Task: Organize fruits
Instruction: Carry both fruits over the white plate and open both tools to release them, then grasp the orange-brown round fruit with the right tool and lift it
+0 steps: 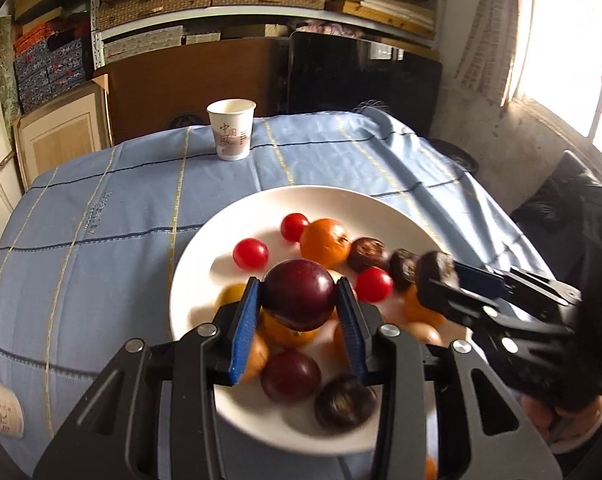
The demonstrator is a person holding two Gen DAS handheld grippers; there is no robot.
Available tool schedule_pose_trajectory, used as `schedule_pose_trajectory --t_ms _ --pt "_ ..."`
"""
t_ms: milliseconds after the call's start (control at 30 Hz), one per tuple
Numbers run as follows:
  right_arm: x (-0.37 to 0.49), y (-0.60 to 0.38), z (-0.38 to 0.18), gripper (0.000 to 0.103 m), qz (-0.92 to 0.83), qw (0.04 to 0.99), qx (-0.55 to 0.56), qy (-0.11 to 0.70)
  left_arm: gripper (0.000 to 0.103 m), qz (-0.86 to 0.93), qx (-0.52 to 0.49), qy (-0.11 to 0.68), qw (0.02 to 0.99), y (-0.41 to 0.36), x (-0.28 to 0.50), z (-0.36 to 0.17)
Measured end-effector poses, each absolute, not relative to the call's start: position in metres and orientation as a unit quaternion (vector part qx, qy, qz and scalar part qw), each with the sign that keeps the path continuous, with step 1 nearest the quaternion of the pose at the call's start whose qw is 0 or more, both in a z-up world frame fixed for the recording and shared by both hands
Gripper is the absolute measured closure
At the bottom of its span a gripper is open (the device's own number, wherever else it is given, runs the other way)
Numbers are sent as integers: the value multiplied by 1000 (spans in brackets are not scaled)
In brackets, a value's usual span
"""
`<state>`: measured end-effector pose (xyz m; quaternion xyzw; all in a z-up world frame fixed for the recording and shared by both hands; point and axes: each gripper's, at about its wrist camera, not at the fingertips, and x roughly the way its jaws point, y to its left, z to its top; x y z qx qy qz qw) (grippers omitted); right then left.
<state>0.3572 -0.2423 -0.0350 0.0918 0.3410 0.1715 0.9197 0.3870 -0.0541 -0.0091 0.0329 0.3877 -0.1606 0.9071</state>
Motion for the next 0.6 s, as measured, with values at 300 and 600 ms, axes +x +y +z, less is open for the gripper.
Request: schedule_pose_trajectory --t_ms 300,600 --pt "347 -243 -21 52 187 925 83 320 7 -121 23 330 936 -42 344 21" --pt "294 -235 -19 34 194 933 54 297 4 -60 -18 350 935 13 271 -23"
